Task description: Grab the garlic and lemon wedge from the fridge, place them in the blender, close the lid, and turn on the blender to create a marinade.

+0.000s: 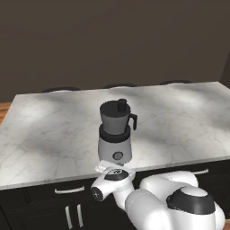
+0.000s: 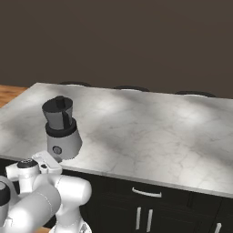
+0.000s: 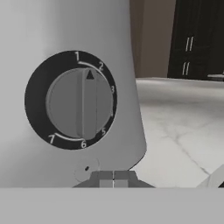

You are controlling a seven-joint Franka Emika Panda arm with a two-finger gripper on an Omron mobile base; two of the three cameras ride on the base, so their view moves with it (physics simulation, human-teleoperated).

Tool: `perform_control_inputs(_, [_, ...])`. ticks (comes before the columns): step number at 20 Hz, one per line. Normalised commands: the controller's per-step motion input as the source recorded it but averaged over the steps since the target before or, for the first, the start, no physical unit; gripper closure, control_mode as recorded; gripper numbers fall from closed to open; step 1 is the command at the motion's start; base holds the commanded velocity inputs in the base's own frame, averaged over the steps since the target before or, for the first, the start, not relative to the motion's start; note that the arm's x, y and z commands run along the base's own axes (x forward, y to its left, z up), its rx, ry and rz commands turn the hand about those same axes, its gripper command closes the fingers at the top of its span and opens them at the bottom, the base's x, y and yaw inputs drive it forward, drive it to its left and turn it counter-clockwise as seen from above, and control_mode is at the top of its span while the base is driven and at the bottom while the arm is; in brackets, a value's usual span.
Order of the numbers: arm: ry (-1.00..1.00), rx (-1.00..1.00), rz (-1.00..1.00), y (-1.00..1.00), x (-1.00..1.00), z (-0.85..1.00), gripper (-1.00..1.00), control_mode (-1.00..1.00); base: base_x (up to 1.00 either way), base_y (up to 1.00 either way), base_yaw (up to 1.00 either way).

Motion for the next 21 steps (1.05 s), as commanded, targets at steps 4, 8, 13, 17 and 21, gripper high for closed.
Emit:
perform_control_inputs(4, [0.00,0.00,0.00,0.00,-0.06,0.00,1.00,-1.00,0.00,0.00,0.00])
perform_control_inputs(8, [0.00,0.00,0.00,0.00,-0.16,0.00,1.00,-1.00,0.00,0.00,0.00])
perform_control_inputs(13, [0.00,0.00,0.00,0.00,-0.07,0.06,1.00,-1.00,0.00,0.00,0.00])
perform_control_inputs(17, [-0.01,0.00,0.00,0.00,0.00,0.08,1.00,-1.00,0.00,0.00,0.00])
perform_control_inputs(21, [-0.02,0.00,0.00,0.00,0.00,0.10,1.00,-1.00,0.00,0.00,0.00])
